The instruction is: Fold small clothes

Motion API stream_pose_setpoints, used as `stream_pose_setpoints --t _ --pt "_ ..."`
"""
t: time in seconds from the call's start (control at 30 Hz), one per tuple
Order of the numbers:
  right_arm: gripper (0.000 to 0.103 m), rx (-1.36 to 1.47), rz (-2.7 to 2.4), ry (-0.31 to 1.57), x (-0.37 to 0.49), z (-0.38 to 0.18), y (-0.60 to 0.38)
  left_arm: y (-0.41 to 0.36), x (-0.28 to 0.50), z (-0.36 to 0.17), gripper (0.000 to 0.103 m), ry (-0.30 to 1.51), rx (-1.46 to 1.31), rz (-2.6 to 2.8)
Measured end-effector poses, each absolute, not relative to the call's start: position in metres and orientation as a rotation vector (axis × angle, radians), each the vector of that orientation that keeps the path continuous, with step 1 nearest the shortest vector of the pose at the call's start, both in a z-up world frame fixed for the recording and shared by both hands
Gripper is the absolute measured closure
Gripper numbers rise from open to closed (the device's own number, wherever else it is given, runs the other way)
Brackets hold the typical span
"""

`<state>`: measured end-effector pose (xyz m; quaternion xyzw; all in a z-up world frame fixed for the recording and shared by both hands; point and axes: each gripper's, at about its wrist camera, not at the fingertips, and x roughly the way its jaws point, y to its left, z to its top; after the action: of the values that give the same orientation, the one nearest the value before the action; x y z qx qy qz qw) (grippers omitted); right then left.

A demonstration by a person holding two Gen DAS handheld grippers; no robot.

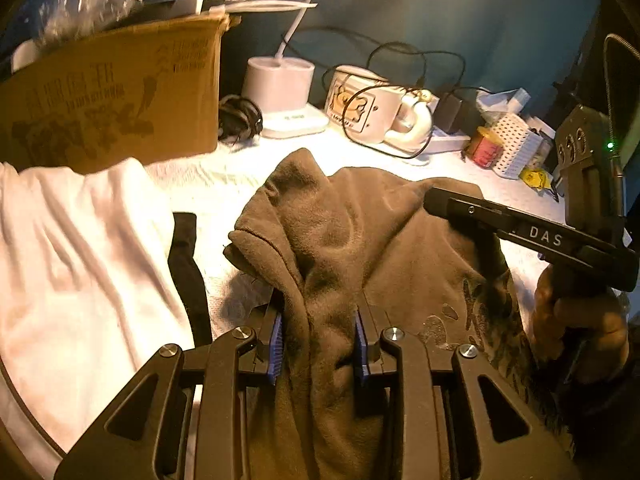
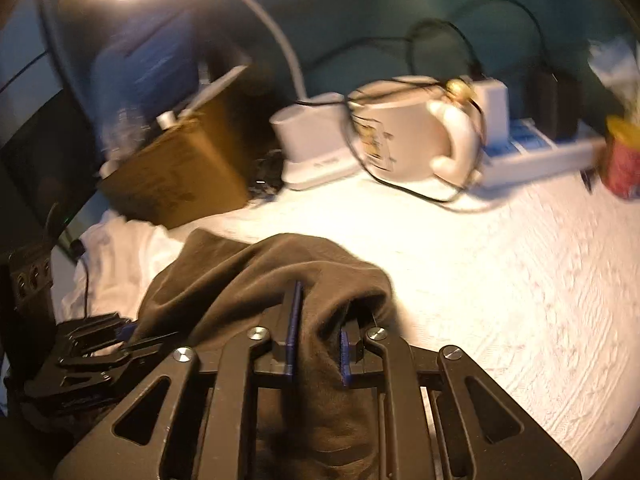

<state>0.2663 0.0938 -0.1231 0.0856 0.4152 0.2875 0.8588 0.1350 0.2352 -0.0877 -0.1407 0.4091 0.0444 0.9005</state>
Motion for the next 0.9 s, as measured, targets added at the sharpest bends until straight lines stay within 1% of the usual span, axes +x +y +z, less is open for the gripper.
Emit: stream_pose_setpoints --t 0.17,0.3,0.4,0.47,0.6,0.63,0.7,0.87,0.9 --pt "0.086 0.198 0.595 0.901 0.276 -0.128 0.092 0.243 0.142 -0.091 0.071 0.878 -0.310 0.084" --pt "0.086 0.186 0.594 0.908 0.282 -0.128 0.095 0.253 0.149 -0.090 0.066 0.885 -0.319 0.095" --pt "0.086 0.190 0.600 0.913 0.287 -0.128 0.096 0.257 0.154 -0.090 0.065 0.890 -0.309 0.101" --pt "0.086 0.183 0.600 0.903 0.290 -0.127 0.098 0.260 0.158 -0.090 0.063 0.888 -0.304 0.111" --pt "0.086 0.135 0.578 0.884 0.289 -0.124 0.103 0.270 0.165 -0.091 0.052 0.877 -0.322 0.144" --pt "0.081 0.123 0.568 0.882 0.289 -0.123 0.103 0.273 0.165 -0.091 0.049 0.874 -0.327 0.152" --pt "0.073 0.109 0.549 0.871 0.286 -0.122 0.102 0.274 0.165 -0.091 0.048 0.872 -0.328 0.161" --pt "0.073 0.068 0.530 0.860 0.280 -0.120 0.103 0.271 0.161 -0.086 0.048 0.865 -0.296 0.175" --pt "0.072 0.061 0.529 0.855 0.279 -0.119 0.104 0.270 0.158 -0.083 0.048 0.860 -0.292 0.180"
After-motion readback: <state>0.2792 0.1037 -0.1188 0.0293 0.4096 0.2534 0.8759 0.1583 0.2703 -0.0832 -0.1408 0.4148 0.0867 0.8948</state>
